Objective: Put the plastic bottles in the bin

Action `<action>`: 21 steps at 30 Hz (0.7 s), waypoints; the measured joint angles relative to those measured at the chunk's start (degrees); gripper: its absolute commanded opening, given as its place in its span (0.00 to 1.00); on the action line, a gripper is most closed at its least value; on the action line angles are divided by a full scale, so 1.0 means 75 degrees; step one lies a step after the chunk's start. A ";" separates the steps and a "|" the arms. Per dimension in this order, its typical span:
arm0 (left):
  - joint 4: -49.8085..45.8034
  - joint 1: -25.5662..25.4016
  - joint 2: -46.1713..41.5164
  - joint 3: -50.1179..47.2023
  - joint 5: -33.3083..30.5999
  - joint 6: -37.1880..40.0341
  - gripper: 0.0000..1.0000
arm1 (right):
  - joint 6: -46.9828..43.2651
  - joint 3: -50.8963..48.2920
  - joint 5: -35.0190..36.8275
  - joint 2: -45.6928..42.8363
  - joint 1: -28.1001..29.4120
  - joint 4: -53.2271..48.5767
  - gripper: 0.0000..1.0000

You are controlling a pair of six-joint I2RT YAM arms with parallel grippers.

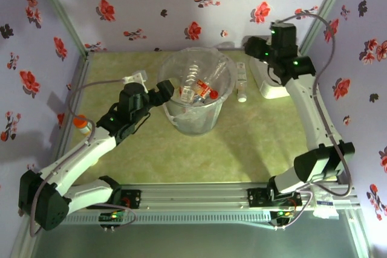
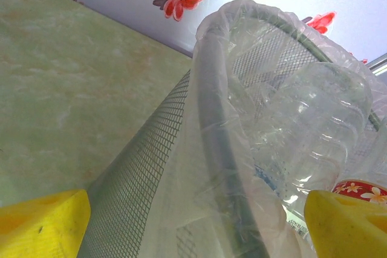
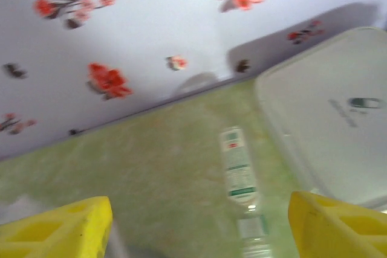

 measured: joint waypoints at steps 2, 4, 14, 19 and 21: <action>-0.0009 0.0000 -0.0017 0.0000 0.0000 0.0017 0.92 | 0.0082 -0.0187 0.0009 0.0189 -0.0256 0.0076 0.79; -0.0020 0.0000 -0.0035 0.0000 0.0003 0.0035 0.92 | 0.0131 -0.0227 -0.0009 0.0615 -0.0315 0.0085 0.79; -0.0233 0.0000 -0.0192 0.0000 0.0093 0.0119 0.92 | 0.0210 -0.0242 -0.0125 0.2716 -0.0201 0.0079 0.88; -0.0440 0.0000 -0.0353 0.0003 0.0192 0.0146 0.97 | 0.0294 -0.0364 -0.0192 0.3348 -0.0064 0.0096 0.99; -0.0493 0.0000 -0.0417 0.0026 0.0262 0.0172 0.98 | 0.0321 -0.0423 -0.0210 0.3523 0.0012 0.0102 0.99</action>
